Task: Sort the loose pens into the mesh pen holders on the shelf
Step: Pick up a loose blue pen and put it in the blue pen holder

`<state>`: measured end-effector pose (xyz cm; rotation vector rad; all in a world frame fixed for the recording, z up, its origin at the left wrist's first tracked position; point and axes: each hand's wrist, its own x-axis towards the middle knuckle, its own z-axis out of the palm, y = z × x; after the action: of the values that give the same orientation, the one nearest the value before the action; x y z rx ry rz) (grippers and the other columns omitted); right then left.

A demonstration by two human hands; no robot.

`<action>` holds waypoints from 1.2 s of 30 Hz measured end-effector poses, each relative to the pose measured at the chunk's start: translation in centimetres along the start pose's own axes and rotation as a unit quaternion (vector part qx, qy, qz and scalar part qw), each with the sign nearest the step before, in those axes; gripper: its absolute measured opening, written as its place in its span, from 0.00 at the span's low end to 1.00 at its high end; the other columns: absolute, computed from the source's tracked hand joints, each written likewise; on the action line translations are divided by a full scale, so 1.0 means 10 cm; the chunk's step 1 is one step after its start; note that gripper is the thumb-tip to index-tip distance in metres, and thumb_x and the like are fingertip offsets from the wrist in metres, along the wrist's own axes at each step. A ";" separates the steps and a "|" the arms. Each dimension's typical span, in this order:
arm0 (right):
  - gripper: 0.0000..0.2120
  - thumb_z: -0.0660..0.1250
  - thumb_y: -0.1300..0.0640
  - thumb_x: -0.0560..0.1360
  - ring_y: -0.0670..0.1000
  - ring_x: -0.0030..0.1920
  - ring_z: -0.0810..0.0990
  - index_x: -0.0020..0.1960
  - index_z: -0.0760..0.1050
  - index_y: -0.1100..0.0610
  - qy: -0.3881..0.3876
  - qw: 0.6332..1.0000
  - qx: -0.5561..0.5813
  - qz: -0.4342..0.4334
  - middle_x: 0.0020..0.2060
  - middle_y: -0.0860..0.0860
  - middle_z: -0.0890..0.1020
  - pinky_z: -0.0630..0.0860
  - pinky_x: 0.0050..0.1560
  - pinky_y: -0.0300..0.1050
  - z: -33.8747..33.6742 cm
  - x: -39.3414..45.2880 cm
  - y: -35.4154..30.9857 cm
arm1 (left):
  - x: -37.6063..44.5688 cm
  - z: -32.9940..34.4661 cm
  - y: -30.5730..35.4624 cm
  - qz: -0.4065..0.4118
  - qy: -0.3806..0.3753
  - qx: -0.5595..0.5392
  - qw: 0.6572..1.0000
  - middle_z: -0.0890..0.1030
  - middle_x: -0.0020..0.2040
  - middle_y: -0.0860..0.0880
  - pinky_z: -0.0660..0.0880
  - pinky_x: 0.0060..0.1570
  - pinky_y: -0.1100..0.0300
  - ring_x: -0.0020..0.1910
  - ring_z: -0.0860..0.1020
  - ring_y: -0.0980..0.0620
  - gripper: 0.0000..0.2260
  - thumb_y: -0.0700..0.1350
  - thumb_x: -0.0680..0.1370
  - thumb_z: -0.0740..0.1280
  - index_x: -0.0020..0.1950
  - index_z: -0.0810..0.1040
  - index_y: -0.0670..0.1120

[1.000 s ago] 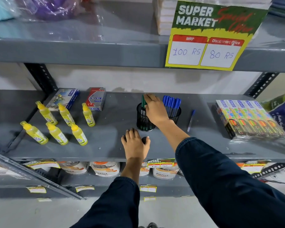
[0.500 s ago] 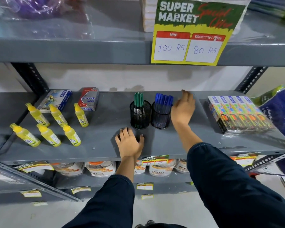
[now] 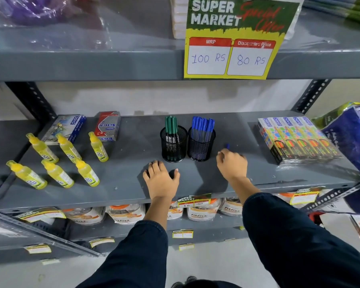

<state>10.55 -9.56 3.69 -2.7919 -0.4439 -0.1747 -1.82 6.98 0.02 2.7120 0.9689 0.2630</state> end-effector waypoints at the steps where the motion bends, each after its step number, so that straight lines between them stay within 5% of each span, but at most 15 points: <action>1: 0.13 0.56 0.55 0.78 0.60 0.39 0.83 0.52 0.77 0.58 0.002 1.000 0.002 -0.012 0.33 0.59 0.86 0.75 0.51 0.48 0.01 -0.02 0.00 | 0.00 0.00 0.00 0.000 -0.002 0.000 1.000 0.71 0.69 0.40 0.62 0.68 0.44 0.69 0.65 0.42 0.28 0.58 0.77 0.57 0.68 0.66 0.39; 4: 0.14 0.56 0.56 0.78 0.58 0.39 0.84 0.58 0.76 0.56 0.001 0.999 0.031 -0.039 0.31 0.58 0.86 0.77 0.52 0.48 0.05 -0.07 0.00 | 0.00 0.00 0.00 0.000 -0.003 -0.003 1.000 0.70 0.69 0.40 0.61 0.68 0.44 0.69 0.65 0.41 0.28 0.58 0.77 0.57 0.68 0.66 0.39; 6: 0.14 0.58 0.57 0.78 0.59 0.45 0.83 0.61 0.74 0.57 0.012 0.998 0.049 -0.039 0.42 0.59 0.86 0.78 0.51 0.49 0.05 -0.09 -0.01 | 0.00 -0.01 0.00 0.001 -0.003 -0.003 1.000 0.70 0.69 0.40 0.61 0.68 0.44 0.69 0.65 0.42 0.28 0.58 0.77 0.57 0.68 0.66 0.39; 9: 0.16 0.62 0.57 0.77 0.62 0.58 0.75 0.64 0.69 0.61 0.025 0.997 0.058 0.052 0.61 0.61 0.73 0.78 0.48 0.54 0.03 -0.07 -0.02 | 0.00 -0.01 0.00 0.000 -0.005 0.000 1.000 0.70 0.69 0.40 0.61 0.68 0.44 0.69 0.65 0.42 0.28 0.58 0.77 0.57 0.68 0.65 0.39; 13: 0.22 0.63 0.63 0.75 0.65 0.62 0.71 0.67 0.62 0.65 -0.027 0.964 0.138 0.225 0.64 0.64 0.67 0.76 0.52 0.58 -0.04 0.03 -0.04 | 0.00 0.00 0.00 -0.001 -0.004 -0.002 1.000 0.70 0.68 0.40 0.61 0.68 0.44 0.69 0.65 0.42 0.28 0.58 0.76 0.57 0.68 0.65 0.39; 19: 0.27 0.63 0.66 0.74 0.65 0.62 0.74 0.70 0.58 0.66 -0.042 0.937 0.219 0.270 0.66 0.64 0.70 0.76 0.56 0.54 -0.20 0.23 -0.10 | 0.00 -0.02 0.00 0.002 -0.008 -0.001 1.000 0.69 0.69 0.40 0.60 0.68 0.45 0.69 0.64 0.42 0.28 0.58 0.77 0.56 0.69 0.64 0.39; 27: 0.25 0.63 0.67 0.73 0.53 0.44 0.75 0.69 0.64 0.57 0.155 0.895 0.409 0.082 0.59 0.60 0.73 0.77 0.54 0.52 -0.77 0.52 -0.62 | 0.01 -0.01 -0.01 0.007 -0.011 -0.030 0.999 0.68 0.70 0.40 0.58 0.69 0.44 0.70 0.63 0.41 0.28 0.57 0.77 0.57 0.69 0.64 0.39; 33: 0.25 0.60 0.69 0.75 0.61 0.46 0.80 0.70 0.62 0.58 0.093 0.953 0.288 -0.028 0.60 0.61 0.73 0.77 0.45 0.52 -0.62 0.53 -0.75 | 0.00 -0.02 -0.02 0.007 -0.007 -0.050 0.999 0.68 0.70 0.41 0.57 0.70 0.44 0.70 0.62 0.42 0.27 0.56 0.77 0.58 0.68 0.64 0.40; 36: 0.25 0.60 0.68 0.76 0.62 0.52 0.79 0.72 0.60 0.58 0.033 0.970 0.237 -0.050 0.64 0.61 0.72 0.77 0.53 0.55 -0.49 0.52 -0.73 | 0.00 -0.01 -0.02 0.007 -0.004 -0.051 0.999 0.69 0.69 0.41 0.57 0.69 0.44 0.69 0.63 0.42 0.27 0.57 0.76 0.57 0.68 0.64 0.40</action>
<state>12.83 -3.07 11.20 -2.2906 -0.5307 -0.1592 -1.98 7.17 0.09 2.6262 0.9098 0.2947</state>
